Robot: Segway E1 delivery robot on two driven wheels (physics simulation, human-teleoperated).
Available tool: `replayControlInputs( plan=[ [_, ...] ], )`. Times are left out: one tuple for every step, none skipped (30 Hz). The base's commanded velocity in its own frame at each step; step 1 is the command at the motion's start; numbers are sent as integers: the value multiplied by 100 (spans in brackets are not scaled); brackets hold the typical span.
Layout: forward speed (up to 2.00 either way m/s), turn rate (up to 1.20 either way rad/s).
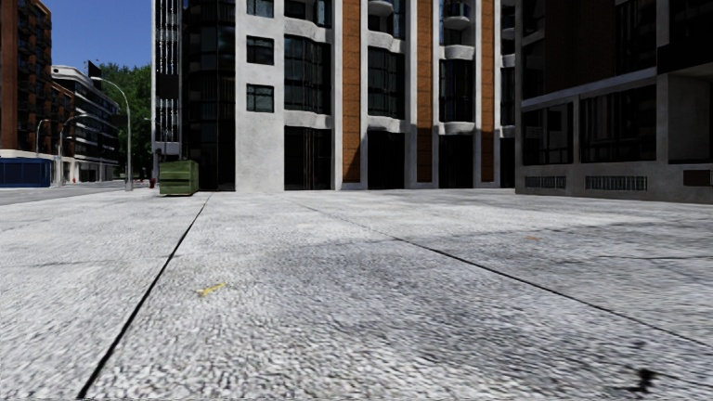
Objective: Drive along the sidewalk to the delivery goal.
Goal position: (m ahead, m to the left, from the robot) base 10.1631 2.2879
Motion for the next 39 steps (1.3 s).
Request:
replayControlInputs(
  plan=[
    [200, 0],
    [200, 0],
    [200, 0],
    [200, 0],
    [200, 0],
    [200, 0],
    [200, 0],
    [200, 0],
    [200, 0],
    [200, 0],
    [200, 0],
    [200, 0],
    [200, 0],
    [200, 0],
    [200, 0],
    [200, 0],
    [200, 0],
    [200, 0],
    [200, 0],
    [200, 0],
    [200, 0],
    [200, 0],
    [200, 0],
    [200, 0],
    [200, 0],
    [200, 0],
    [200, 0],
    [200, 0],
    [200, 0],
    [200, 0],
    [200, 0],
    [200, 0],
    [200, 0],
    [200, 0],
    [200, 3],
    [200, 12],
    [200, 23],
    [200, 27],
    [200, 33]
  ],
)
